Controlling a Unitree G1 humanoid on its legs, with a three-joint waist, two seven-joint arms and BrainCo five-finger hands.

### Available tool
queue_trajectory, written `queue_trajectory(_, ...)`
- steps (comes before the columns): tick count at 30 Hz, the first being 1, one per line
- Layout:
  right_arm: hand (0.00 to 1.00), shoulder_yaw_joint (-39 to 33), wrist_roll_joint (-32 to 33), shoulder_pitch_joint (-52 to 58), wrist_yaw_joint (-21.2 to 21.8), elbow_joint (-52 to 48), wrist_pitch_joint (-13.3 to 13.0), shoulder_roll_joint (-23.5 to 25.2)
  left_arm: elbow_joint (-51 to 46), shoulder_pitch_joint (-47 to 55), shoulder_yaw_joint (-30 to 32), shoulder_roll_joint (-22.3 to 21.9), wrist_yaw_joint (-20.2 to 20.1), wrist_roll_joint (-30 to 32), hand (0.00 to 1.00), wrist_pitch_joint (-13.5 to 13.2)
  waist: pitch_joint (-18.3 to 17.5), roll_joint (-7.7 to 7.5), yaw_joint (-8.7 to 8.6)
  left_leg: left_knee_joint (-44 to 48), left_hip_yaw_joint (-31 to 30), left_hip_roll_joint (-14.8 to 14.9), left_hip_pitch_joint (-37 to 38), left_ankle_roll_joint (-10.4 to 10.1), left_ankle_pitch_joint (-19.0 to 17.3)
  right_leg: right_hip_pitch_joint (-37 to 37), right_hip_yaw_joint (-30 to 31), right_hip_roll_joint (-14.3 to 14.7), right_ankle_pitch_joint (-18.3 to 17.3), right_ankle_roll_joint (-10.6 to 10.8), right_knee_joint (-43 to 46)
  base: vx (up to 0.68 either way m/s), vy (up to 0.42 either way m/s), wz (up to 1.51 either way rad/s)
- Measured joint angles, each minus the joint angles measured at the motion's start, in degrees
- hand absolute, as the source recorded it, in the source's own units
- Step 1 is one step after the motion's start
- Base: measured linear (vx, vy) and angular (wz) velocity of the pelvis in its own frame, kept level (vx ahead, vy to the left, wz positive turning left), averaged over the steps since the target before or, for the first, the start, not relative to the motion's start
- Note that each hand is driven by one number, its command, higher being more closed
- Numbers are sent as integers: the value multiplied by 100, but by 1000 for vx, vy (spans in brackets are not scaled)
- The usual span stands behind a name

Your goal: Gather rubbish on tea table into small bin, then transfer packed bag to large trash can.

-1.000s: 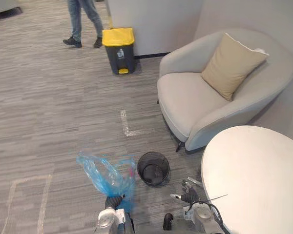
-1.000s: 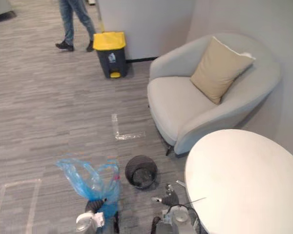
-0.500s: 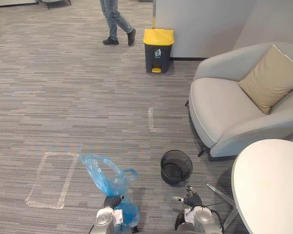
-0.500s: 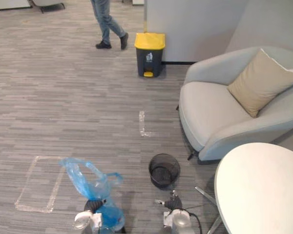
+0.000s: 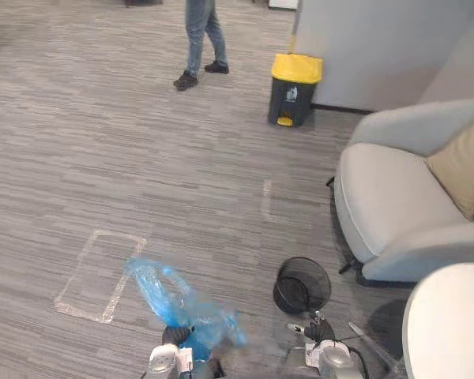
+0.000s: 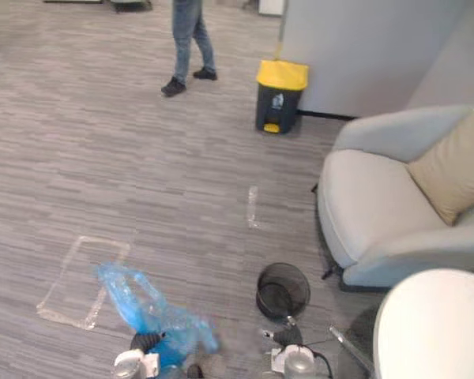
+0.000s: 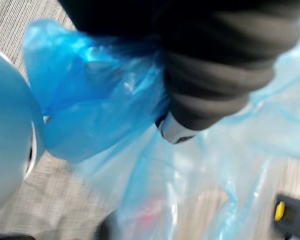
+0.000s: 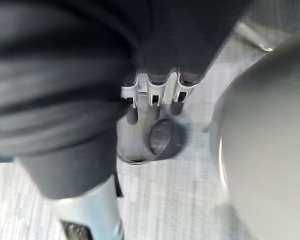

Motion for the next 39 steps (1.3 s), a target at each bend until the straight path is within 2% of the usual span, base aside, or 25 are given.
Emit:
queue_trajectory(2,0,-27,7,-17,3,-31,-12,8,-1,-34,3,-73,2,1,100,1,27,-32,-2,2,-87,-25,191,-42,-185,-267,-167,186,-33,-24,-190,359,-91,42)
queue_trajectory(3,0,-100,12,-20,-3,-17,-28,10,-4,-61,11,-138,4,-3,100,-4,1,-42,-20,8,-193,-53,375,-168,-327,-332,-261,364,78,-201,-658,504,-154,70)
queue_trajectory(4,0,-155,41,96,5,-26,-49,16,23,-76,41,-145,3,4,100,-6,-27,-95,-70,-6,-360,-124,599,-269,-503,-231,-297,386,179,-640,-948,787,-213,77)
queue_trajectory(5,0,-208,56,76,-8,-27,-38,-57,51,-81,63,-328,12,7,100,13,-134,149,-88,167,-385,82,691,-310,-545,-11,-527,495,-61,-647,-970,651,-172,60)
queue_trajectory(8,0,-183,59,78,3,-32,-22,-72,-26,-113,214,-489,6,7,100,7,-208,453,-113,1797,-312,543,120,-528,-126,642,-789,787,-175,-767,-1584,637,-152,24)
queue_trajectory(9,0,-146,62,74,-2,-26,-14,-4,-31,-101,292,-514,6,6,100,8,-185,441,-80,2693,-184,788,-153,-583,-2,1145,-718,916,-148,-818,-2025,609,-108,-32)
queue_trajectory(11,0,-153,90,61,-5,-25,-9,101,-143,-80,294,-505,-3,6,100,7,-158,339,-50,3232,175,968,-361,-516,-128,1850,-573,969,-134,-839,-2592,583,-54,-39)
queue_trajectory(12,0,-186,147,62,-5,0,2,145,-246,-55,325,-522,-13,5,100,2,-145,209,3,3225,436,1018,-614,-473,-264,2151,-417,934,-130,-848,-2831,523,7,-39)
queue_trajectory(15,0,-268,233,-45,-37,15,25,159,-246,-152,417,-522,-41,7,100,-5,-93,111,63,2591,589,877,-1470,-216,-342,2504,-254,699,-132,-840,-2958,451,124,-39)
queue_trajectory(16,0,-356,234,-60,-57,15,25,169,-241,-197,401,-529,-52,8,100,-5,-42,101,82,1830,500,716,-1729,-86,-26,2641,-246,586,-155,-789,-2883,476,278,-33)
queue_trajectory(17,0,-409,234,-6,-70,13,23,147,-227,-155,334,-531,-63,9,100,-4,-77,214,88,727,188,559,-1798,-41,875,2731,-199,584,-230,-582,-2730,473,306,-36)
queue_trajectory(18,0,-413,235,37,-74,9,21,116,-234,-128,275,-536,-59,8,100,-8,-87,317,107,335,-57,555,-1821,-101,1707,2748,-132,658,-297,-432,-2663,380,248,-22)
queue_trajectory(19,0,-333,252,60,-46,242,37,107,-159,-256,266,-389,-45,9,100,-18,-127,83,102,612,-95,325,-1842,-103,1557,2833,113,404,-440,-271,-2673,284,169,-9)
queue_trajectory(21,0,-448,264,-40,-44,292,38,137,-120,-488,276,-298,-7,9,100,-21,-148,-45,110,618,15,212,-1813,-56,1303,2720,370,295,-233,-245,-2604,321,201,-25)
queue_trajectory(23,0,-563,258,-101,-48,234,36,152,-118,-504,278,-301,4,9,100,-11,-104,-61,115,588,316,240,-1572,2,1060,2447,607,189,-37,-53,-2012,250,214,-87)
queue_trajectory(24,0,-571,239,-83,-47,231,41,157,-99,-312,243,-323,6,8,100,-1,-32,-16,133,375,681,253,-1058,-46,774,1879,798,74,381,120,-675,206,194,-104)
queue_trajectory(26,0,-577,242,-13,-47,171,56,122,16,-219,151,-309,39,8,100,26,12,61,89,150,932,268,-575,-65,610,1219,685,-24,417,200,472,237,168,-94)
queue_trajectory(28,0,-578,212,9,-80,66,49,136,78,-240,153,-282,101,0,100,57,11,70,43,-148,1109,273,-225,-122,546,658,255,-35,215,51,746,238,51,-56)
queue_trajectory(29,0,-578,207,11,-78,30,50,135,141,-289,164,-279,121,0,100,69,8,53,26,-338,1158,277,-29,-148,539,388,-98,-21,-30,-47,582,259,-8,-32)
queue_trajectory(31,0,-623,204,-22,-101,37,30,103,260,-359,161,-297,131,0,100,109,12,66,-30,-525,1174,325,193,-243,486,176,-654,-1,-103,-150,-196,348,-109,-2)
queue_trajectory(33,0,-623,182,-79,-126,260,31,71,401,-399,115,-234,131,0,100,109,-12,12,-47,-689,1188,313,418,-438,434,218,-1093,145,494,-383,-2036,465,-163,5)
queue_trajectory(34,0,-633,159,-126,-126,337,35,-3,567,-458,38,-206,134,2,100,122,3,76,-87,-678,1072,363,589,-583,355,336,-1092,270,944,-672,-2254,503,-122,-6)
queue_trajectory(35,0,-643,85,-173,-126,426,34,-101,594,-419,36,-267,121,11,100,120,-19,263,-58,-698,923,487,714,-621,387,410,-1121,390,775,-732,-2214,510,-128,-7)
queue_trajectory(37,0,-693,31,-201,-128,436,60,-136,576,-421,42,-314,117,11,100,119,0,319,-62,-492,837,545,710,-631,393,434,-1171,397,517,-743,-2059,396,-137,0)
queue_trajectory(39,0,-784,0,-172,-129,431,78,-132,487,-431,124,-359,108,11,100,120,48,389,-126,967,580,921,322,-666,422,981,-1325,555,323,-766,-2272,497,-195,15)
